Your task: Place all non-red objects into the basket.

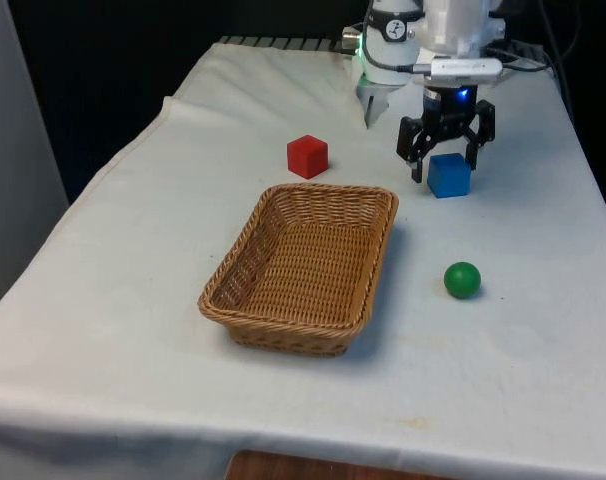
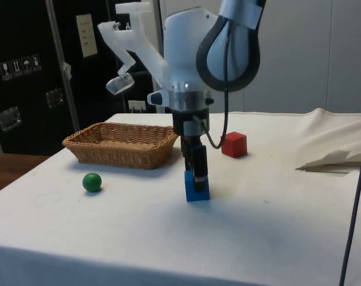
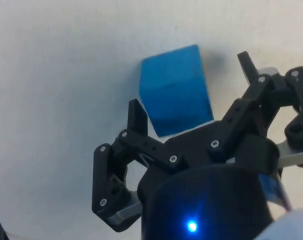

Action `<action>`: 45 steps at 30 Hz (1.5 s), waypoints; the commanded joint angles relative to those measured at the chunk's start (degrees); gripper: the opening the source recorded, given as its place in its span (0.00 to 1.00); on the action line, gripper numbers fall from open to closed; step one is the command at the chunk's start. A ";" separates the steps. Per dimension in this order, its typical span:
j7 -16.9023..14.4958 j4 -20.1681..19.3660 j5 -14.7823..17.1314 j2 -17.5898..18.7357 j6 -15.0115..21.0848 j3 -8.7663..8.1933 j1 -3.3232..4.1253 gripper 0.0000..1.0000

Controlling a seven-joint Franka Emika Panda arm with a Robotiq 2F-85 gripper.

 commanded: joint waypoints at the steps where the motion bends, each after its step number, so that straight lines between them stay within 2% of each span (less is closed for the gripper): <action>1: -1.78 0.29 2.46 0.17 0.46 1.89 -1.26 1.00; 2: 0.00 0.00 0.00 0.00 0.00 0.00 0.00 1.00; 3: -1.78 0.52 2.46 0.52 0.57 1.89 -1.26 1.00; 10: -1.20 1.03 1.43 1.55 0.52 0.92 -0.97 1.00; 11: -0.11 1.03 0.23 1.60 0.34 -0.06 -0.17 1.00; 12: -1.20 1.03 1.43 1.55 0.52 0.92 -0.97 1.00; 21: -0.34 0.57 0.92 1.32 0.46 -0.11 -0.74 1.00; 22: 0.00 0.80 0.23 1.60 0.34 -0.57 -0.34 1.00; 23: -0.23 0.52 0.92 1.32 0.52 -0.17 -0.74 1.00; 31: 1.15 0.06 0.74 1.15 0.52 -0.74 -0.63 1.00; 32: 1.32 0.34 0.23 1.43 0.34 -1.03 -0.40 1.00; 33: 1.20 0.00 0.74 1.15 0.52 -0.80 -0.63 1.00; 37: 1.49 -0.17 0.74 1.09 0.52 -0.80 -0.63 1.00; 38: 1.49 -0.17 0.74 1.09 0.52 -0.80 -0.63 0.97; 39: 1.55 -0.23 0.74 1.09 0.52 -0.80 -0.63 0.89; 41: 1.72 0.11 0.23 1.43 0.34 -1.09 -0.40 0.67; 42: 1.60 -0.23 0.74 1.03 0.52 -0.80 -0.63 0.67; 43: 1.60 -0.29 0.74 1.03 0.52 -0.80 -0.63 0.56; 44: 1.60 -0.29 0.74 1.03 0.52 -0.80 -0.63 0.33; 45: 1.66 -0.29 0.74 1.03 0.52 -0.80 -0.63 0.17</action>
